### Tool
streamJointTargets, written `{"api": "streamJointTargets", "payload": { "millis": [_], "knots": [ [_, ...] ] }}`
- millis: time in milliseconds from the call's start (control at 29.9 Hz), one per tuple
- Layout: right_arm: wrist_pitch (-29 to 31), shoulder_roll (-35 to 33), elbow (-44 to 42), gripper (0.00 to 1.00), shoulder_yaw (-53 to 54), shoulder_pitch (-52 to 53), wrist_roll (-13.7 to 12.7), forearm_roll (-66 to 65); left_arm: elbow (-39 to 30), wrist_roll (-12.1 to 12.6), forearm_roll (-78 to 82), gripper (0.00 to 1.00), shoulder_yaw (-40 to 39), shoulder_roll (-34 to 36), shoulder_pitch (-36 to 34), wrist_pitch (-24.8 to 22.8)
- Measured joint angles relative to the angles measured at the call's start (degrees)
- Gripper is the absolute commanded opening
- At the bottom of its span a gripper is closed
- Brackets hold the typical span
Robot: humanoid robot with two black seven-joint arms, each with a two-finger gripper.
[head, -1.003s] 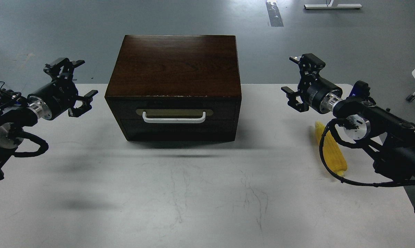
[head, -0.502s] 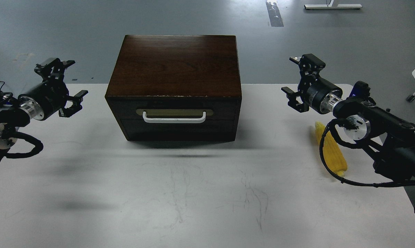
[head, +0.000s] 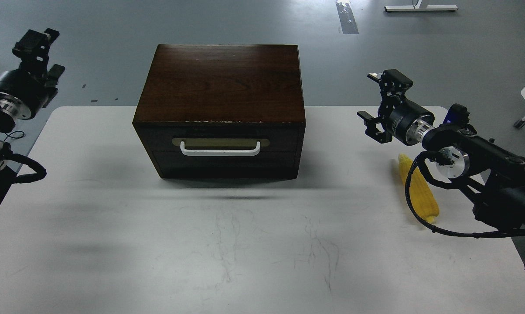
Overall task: Put corn in drawer with both arms
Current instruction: 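Move the left gripper toward the white drawer handle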
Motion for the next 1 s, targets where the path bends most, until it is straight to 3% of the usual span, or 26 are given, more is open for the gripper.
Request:
{"api": "streamJointTargets", "payload": {
  "millis": [67, 134, 234, 301, 401, 635, 1003],
  "knots": [
    [-0.01, 0.00, 0.00, 1.00, 0.00, 0.00, 0.00, 0.00, -1.15, -0.24, 0.95, 0.99, 0.03, 1.98, -1.33, 0.48],
    [-0.01, 0.00, 0.00, 1.00, 0.00, 0.07, 0.00, 0.00, -5.40, -0.24, 1.99, 0.99, 0.06, 5.27, -1.90, -2.10],
    [-0.01, -0.05, -0.02, 1.00, 0.00, 0.11, 0.00, 0.00, -17.61, -0.31, 6.17, 0.99, 0.00, 12.94, -2.12, -8.99],
    [-0.16, -0.08, -0.02, 1.00, 0.00, 0.04, 0.00, 0.00, -24.82, -0.31, 11.24, 0.99, -0.26, 16.08, -2.12, -10.29],
    [-0.89, -0.64, 0.05, 1.00, 0.00, -0.35, 0.00, 0.00, -32.65, -0.31, 22.61, 0.99, -0.58, 17.99, -2.09, -6.83],
    [-1.19, -2.22, 0.37, 1.00, -0.01, -0.80, 0.00, 0.00, -39.95, -0.29, 47.52, 0.99, -0.58, 17.17, -2.06, 0.89],
    [-1.15, -3.05, 0.25, 1.00, -0.08, -0.45, 0.00, 0.00, -52.38, -0.29, 84.12, 0.99, 0.14, 14.59, -1.92, 4.38]
  ]
}}
